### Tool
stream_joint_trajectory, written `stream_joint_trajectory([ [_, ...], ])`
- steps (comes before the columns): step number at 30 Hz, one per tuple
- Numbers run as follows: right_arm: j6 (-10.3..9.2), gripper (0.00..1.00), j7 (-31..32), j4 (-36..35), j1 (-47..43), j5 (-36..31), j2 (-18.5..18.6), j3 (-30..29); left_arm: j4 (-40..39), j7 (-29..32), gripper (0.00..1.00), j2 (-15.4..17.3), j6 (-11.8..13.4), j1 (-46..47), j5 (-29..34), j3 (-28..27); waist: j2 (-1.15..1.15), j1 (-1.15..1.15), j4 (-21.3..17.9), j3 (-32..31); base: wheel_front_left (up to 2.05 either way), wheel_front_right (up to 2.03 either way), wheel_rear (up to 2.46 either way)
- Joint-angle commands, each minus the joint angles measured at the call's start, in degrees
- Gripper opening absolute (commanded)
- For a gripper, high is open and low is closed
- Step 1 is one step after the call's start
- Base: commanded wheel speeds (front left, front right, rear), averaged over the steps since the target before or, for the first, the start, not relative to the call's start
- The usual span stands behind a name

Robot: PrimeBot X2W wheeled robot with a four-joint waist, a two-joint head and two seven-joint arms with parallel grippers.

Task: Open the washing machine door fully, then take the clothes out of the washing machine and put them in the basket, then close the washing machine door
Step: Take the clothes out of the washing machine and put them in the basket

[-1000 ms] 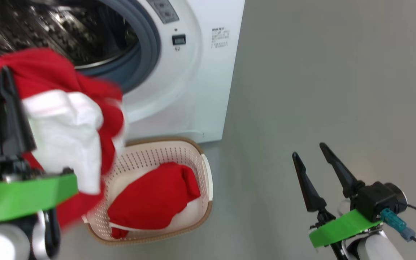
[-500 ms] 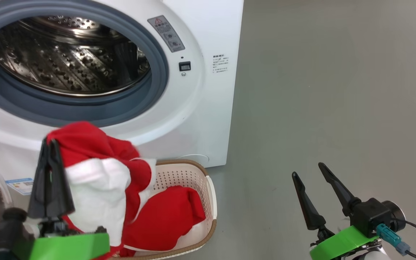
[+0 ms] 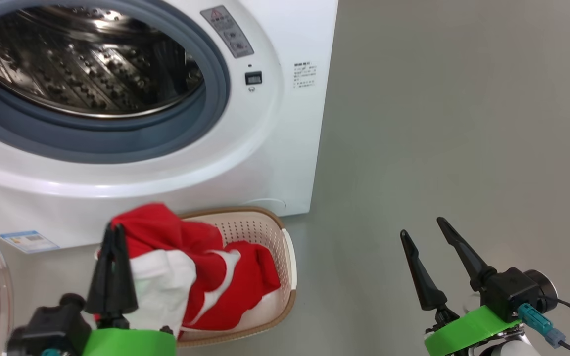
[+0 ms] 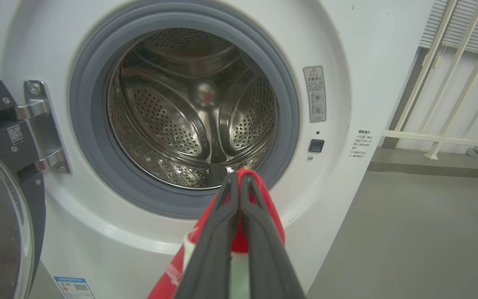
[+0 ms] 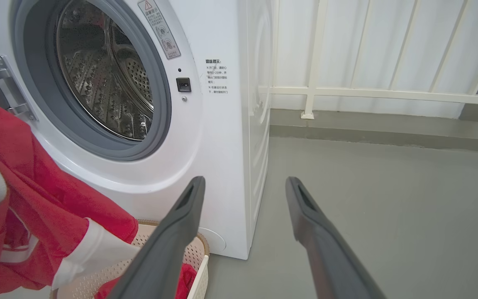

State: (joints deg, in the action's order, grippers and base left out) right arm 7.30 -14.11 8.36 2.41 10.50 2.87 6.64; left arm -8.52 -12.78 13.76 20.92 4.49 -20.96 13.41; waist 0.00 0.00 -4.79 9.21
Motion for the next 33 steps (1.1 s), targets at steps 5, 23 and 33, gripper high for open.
stream_joint_trajectory([
  [5, 0.19, 1.0, -0.16, -2.36, 2.46, 0.18, 0.25, 1.38, 7.17, -1.9, 0.0, -2.12, -3.37, 3.91, -2.27, -2.42, 0.0, 0.0, -1.15, 4.18, 0.0, 0.0, 0.0],
  [23, 0.19, 1.0, -0.81, -3.95, 9.82, 2.13, 1.36, 2.04, 32.1, -2.21, 0.0, -10.12, -15.81, 17.69, 3.32, -12.18, 0.0, 0.0, -5.45, 19.73, 0.0, 0.0, 0.0],
  [33, 0.19, 1.0, -0.87, -4.44, 12.25, 2.74, 1.23, 2.02, 42.62, -2.21, 0.0, -10.83, -18.48, 22.34, 5.49, -15.94, 0.0, 0.0, -6.17, 23.68, 0.0, 0.0, 0.0],
])
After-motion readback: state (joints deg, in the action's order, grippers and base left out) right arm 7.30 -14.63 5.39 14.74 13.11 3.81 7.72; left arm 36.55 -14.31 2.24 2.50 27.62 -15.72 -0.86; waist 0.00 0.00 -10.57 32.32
